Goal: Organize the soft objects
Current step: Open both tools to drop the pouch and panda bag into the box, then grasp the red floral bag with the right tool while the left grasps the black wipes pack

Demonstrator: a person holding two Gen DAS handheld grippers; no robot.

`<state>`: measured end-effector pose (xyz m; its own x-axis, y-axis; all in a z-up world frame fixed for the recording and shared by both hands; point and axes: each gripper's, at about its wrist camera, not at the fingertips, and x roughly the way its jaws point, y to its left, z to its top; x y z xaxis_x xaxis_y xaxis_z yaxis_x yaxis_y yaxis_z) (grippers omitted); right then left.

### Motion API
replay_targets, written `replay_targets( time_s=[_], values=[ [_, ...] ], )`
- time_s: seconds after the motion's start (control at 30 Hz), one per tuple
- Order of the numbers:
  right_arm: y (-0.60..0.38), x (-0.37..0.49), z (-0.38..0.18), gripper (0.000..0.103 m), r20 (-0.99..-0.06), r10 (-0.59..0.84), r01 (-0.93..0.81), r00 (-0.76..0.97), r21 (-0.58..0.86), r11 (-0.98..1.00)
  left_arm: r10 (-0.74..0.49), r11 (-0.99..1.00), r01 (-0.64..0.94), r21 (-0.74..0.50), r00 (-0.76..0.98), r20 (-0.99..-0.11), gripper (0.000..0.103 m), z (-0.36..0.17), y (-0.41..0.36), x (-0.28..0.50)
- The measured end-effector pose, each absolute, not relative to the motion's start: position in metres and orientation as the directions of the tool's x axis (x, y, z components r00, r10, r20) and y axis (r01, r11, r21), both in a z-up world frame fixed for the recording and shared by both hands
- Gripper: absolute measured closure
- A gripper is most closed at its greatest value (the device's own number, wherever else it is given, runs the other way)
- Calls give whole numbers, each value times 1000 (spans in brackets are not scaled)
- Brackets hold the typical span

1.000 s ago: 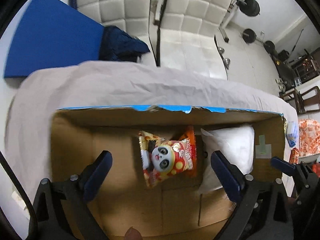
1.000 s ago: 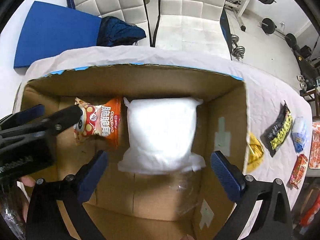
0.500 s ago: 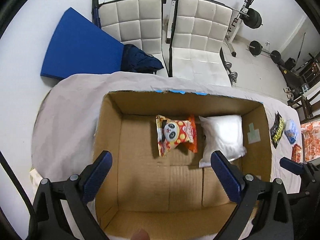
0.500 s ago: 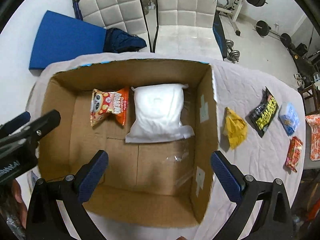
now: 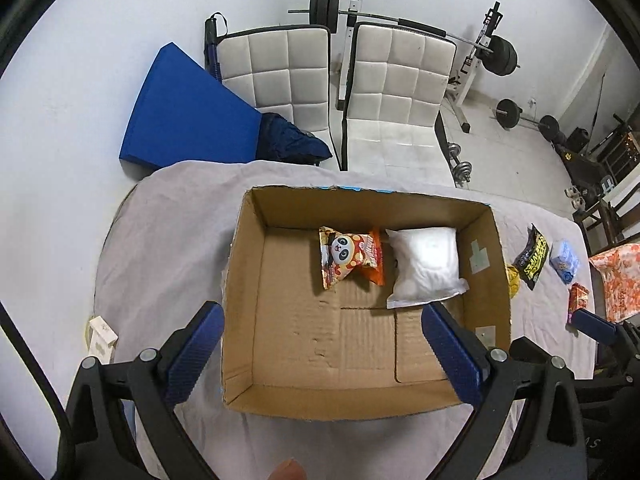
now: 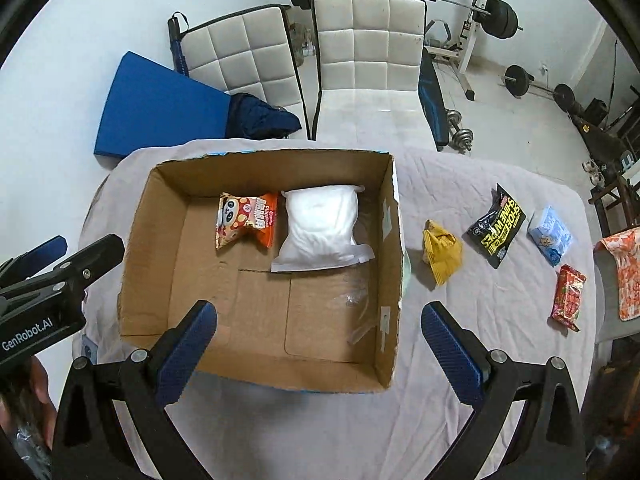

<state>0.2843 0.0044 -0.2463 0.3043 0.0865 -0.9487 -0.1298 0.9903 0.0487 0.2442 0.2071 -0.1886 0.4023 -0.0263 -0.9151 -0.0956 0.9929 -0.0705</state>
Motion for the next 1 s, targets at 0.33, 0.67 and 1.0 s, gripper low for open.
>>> replay_targets(
  time_s=[0.33,0.67,1.0],
  values=[
    [-30,272,-227,0,-941,149,-114,305,119,986,-63,992,-75,-101,394,-917,2,-173,178,230],
    [-180,274,-214,0,-945,110,44,308,130,991,-209,978,70,-197,373,-904,0,-156,64,248],
    [-400,305,-281,0,-979,-30,327,203,39,944,-216,950,284,-126,310,-926,0,-204,-106,327]
  ],
)
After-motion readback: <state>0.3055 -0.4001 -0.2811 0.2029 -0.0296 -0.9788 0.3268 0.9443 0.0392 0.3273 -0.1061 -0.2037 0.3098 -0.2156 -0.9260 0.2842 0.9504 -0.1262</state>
